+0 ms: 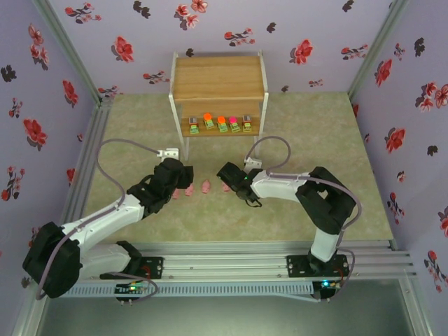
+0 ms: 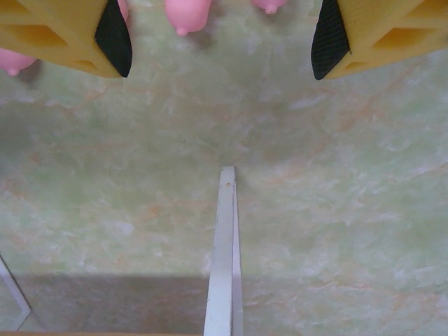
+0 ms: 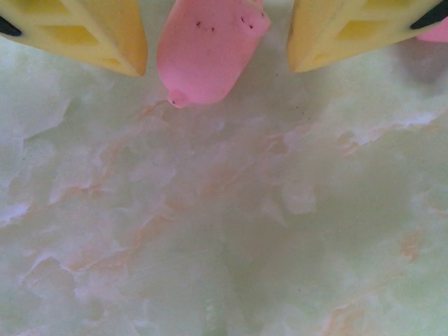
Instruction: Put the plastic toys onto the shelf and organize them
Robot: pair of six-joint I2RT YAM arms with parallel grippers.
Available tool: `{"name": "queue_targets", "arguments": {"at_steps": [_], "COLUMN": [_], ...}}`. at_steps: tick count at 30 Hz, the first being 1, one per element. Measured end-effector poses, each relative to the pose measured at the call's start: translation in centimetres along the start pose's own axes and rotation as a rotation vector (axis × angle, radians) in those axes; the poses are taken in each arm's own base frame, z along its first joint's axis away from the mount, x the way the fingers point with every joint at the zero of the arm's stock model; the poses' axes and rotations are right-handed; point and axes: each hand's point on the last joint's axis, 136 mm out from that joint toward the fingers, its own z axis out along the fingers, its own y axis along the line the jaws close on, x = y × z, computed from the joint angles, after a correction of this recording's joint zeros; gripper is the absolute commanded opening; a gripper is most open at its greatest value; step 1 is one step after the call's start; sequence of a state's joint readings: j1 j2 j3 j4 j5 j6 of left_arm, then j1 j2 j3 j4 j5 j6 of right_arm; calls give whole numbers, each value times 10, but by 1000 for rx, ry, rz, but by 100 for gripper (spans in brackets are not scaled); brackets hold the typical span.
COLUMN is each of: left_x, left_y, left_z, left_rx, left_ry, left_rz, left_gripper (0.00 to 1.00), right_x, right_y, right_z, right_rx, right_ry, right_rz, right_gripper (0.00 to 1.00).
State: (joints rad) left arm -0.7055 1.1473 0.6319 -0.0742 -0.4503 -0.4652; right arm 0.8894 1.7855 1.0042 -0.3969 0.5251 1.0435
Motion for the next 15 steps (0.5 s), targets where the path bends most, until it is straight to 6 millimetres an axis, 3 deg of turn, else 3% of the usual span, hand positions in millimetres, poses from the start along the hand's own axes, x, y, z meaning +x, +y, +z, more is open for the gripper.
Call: {"name": "queue_targets", "arguments": {"at_steps": [15], "left_x": [0], "left_y": [1], "left_z": [1], "left_rx": [1], "left_ry": [4], "left_rz": [-4], "left_gripper": [72], "right_x": [4], "right_y": [8], "right_z": [10], "right_rx": [10], "right_ry": [16], "right_rz": [-4], "right_gripper": [20]}}
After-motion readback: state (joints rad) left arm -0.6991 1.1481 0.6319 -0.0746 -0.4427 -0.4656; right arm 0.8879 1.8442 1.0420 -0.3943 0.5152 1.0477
